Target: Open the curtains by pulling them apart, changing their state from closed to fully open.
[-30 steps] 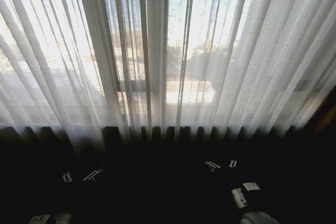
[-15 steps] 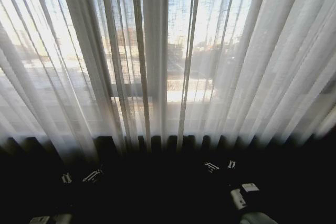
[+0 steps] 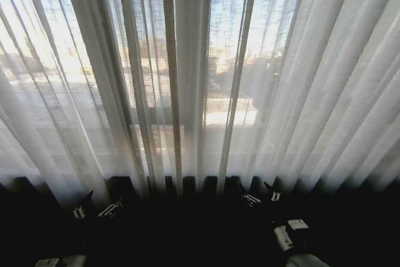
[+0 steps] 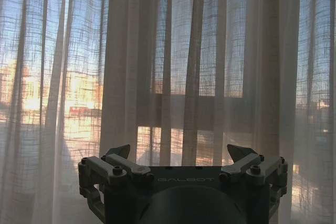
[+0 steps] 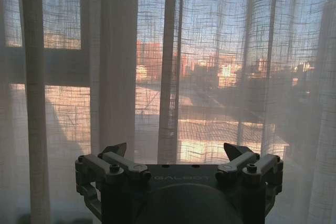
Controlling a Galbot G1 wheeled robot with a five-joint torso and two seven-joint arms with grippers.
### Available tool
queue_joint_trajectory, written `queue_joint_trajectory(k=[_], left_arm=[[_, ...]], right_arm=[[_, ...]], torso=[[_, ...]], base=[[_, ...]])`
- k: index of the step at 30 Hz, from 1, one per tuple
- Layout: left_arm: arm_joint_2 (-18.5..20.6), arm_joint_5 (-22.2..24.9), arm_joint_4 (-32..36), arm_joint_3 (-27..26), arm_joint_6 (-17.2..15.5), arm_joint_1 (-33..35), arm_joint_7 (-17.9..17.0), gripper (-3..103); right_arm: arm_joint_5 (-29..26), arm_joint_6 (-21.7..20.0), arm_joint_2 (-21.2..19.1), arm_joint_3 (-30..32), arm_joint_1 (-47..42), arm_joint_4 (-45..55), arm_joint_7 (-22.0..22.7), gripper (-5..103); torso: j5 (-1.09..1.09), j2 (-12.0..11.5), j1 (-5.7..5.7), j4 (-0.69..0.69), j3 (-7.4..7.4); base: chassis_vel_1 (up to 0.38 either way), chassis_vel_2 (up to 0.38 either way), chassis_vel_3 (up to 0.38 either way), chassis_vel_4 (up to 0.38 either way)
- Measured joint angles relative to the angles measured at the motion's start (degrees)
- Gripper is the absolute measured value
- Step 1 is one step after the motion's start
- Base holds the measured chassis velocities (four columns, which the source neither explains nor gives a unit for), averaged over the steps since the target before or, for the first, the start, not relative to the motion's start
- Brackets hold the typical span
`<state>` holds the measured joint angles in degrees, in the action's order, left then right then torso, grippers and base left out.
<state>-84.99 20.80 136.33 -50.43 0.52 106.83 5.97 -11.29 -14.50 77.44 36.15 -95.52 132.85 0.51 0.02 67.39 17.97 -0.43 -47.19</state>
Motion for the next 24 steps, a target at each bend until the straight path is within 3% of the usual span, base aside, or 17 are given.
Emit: queue_joint_trajectory(k=[16, 24], left_arm=[[-0.2, -0.4, -0.5, 0.0, 1.3, 0.2, 0.1, 100], [-0.5, -0.6, -0.5, 0.2, 1.4, 0.4, 0.1, 100]], right_arm=[[2.5, 1.1, 0.2, -0.5, 0.0, -0.6, -0.2, 100], [5.5, 1.2, 0.2, -0.3, 0.1, -1.2, -0.6, 100]], torso=[[-0.02, 0.0, 0.04, -0.01, -0.01], [-0.01, 0.0, 0.05, -0.01, -0.01]], base=[[-0.267, 0.248, 0.263, -0.253], [-0.067, 0.092, 0.069, -0.08]])
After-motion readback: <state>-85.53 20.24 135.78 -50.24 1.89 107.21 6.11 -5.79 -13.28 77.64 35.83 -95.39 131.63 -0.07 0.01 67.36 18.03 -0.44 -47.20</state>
